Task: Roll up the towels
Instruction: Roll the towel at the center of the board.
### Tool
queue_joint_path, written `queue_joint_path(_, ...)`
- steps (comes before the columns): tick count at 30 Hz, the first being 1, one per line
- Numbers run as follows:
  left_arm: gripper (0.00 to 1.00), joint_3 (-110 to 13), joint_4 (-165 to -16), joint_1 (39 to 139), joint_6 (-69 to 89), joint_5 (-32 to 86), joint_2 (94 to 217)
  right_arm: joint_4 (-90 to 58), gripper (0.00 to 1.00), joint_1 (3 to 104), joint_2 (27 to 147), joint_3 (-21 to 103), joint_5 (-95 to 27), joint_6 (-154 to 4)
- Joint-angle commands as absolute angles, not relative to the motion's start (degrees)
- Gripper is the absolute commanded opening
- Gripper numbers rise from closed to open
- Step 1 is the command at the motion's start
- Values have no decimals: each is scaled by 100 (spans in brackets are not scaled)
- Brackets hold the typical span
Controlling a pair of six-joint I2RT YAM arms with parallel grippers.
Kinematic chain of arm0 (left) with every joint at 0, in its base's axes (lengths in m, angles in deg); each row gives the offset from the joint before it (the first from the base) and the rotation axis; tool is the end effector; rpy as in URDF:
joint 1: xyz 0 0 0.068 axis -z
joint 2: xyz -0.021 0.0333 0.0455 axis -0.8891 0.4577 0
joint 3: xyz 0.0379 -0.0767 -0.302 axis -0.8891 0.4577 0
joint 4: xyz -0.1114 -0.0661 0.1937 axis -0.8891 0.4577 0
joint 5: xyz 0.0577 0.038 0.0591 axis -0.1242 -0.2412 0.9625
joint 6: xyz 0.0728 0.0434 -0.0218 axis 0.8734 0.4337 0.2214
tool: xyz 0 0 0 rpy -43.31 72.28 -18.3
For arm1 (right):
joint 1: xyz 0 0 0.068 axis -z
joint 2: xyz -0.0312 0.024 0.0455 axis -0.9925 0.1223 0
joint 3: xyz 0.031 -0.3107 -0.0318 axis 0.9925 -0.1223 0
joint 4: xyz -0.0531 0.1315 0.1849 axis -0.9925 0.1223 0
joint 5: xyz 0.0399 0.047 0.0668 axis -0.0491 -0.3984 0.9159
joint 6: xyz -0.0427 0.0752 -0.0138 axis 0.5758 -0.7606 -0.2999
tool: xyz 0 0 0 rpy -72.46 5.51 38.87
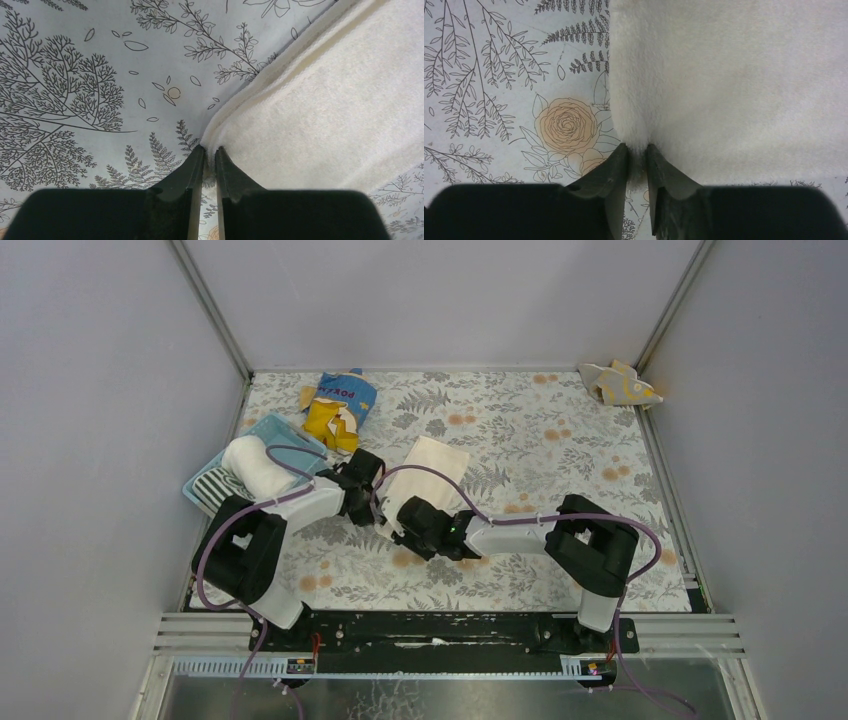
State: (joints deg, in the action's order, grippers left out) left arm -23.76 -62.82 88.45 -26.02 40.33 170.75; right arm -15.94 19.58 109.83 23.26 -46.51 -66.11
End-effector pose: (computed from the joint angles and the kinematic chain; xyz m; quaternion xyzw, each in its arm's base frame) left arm 0.2506 -0.1131 0.1765 -0.1949 0.9619 -0.0772 0.1757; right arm 0.1799 0.3446 0.1874 -0.4881 0.7911 0.1535 0.3351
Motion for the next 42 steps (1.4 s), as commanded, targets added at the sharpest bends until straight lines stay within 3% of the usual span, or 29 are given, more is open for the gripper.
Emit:
queue_joint_path(1, 5, -2283, -6036, 8695, -2479, 4368, 17284, -834, 23, 1919, 11259, 1996, -4832, -6826)
queue_joint_path(6, 2, -2370, -5903, 8669, -2473, 4373, 17178, -950, 0, 1924, 11197, 2216, -4353, -6850)
queue_joint_path(13, 7, -2583, -5565, 8538, -2335, 4559, 16893, -1412, 0, 2366, 10766, 2241, -2787, -7381)
queue_joint_path(19, 27, -2678, -5547, 8483, -2379, 4452, 16633, -2106, 0, 2906, 10808, 2143, -1541, -8227)
queue_joint_path(24, 57, -2506, -5651, 8333, -2559, 4301, 16078, -3217, 0, 3363, 10883, 1745, -604, -9268)
queue_joint_path(30, 71, -2124, -5705, 8177, -2756, 3916, 15259, -5196, 0, 3924, 11117, 1072, 264, -11009)
queue_joint_path(35, 73, -1572, -5693, 8174, -2964, 3541, 14633, -6528, 0, 4236, 11564, 701, 474, -12191)
queue_joint_path(42, 67, -1194, -5435, 8157, -2981, 3497, 14253, -6231, 0, 4321, 11906, 701, 408, -12437)
